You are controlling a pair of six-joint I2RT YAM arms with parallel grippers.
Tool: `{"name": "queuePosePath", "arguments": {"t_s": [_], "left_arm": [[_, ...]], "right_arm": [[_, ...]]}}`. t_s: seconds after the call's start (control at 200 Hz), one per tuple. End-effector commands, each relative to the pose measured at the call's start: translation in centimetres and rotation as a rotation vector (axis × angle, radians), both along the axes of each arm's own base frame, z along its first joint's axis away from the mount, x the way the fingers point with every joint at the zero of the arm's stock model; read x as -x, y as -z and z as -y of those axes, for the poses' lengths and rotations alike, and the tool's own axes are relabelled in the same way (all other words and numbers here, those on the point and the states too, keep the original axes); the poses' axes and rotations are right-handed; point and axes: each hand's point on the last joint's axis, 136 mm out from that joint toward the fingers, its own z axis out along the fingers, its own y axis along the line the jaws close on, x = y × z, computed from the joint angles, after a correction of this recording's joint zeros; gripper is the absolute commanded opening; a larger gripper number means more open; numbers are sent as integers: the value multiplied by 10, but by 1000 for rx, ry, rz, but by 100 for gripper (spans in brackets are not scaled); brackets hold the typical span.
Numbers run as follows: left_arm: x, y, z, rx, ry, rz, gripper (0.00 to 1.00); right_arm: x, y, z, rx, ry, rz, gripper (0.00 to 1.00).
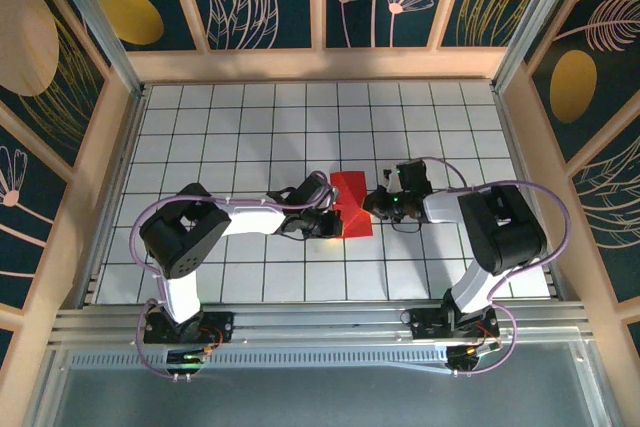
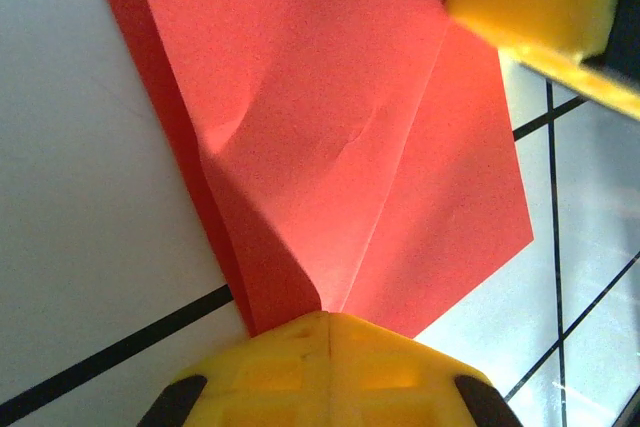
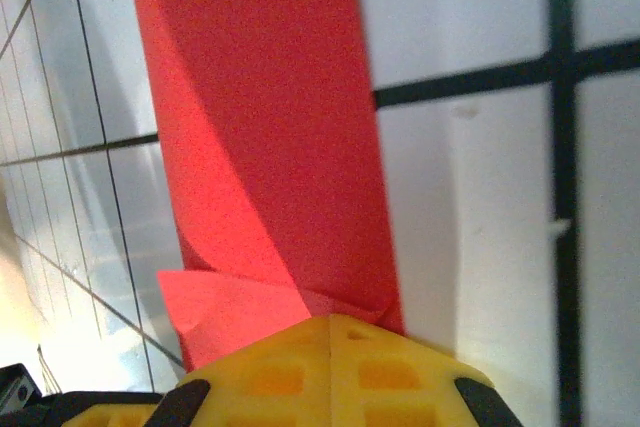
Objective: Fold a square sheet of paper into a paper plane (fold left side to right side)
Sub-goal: Fold the triangle a second time at the center of the table.
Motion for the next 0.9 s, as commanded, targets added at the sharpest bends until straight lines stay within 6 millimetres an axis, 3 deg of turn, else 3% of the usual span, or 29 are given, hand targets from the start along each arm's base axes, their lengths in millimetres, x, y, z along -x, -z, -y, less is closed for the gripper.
{"name": "queuePosePath", "arguments": {"t_s": [0.0,0.205,0.3,0.405,0.576,0.751,0.891], "left_arm": [[22,30,-29,-126,-7,-82,0],[22,30,-28,-121,-10,-83,0],[22,28,-27,-116,-10,-82,0],[20,25,-24,-104,-7,-76,0],[18,22,-22,-97,-6,-71,0],[17,21,-19,-90,-1,-69,0],[16,18,-16,-76,4,-66,0]], "right_arm": [[-18,15,31,111,68,4,0],[-30,7,38,120,71,19,0],[-30,-9,37,104,76,48,0],[-21,-29,30,56,63,83,0],[4,-49,0,-55,3,107,0],[13,-43,-29,-106,-48,86,0],[7,-26,-33,-89,-38,50,0]]}}
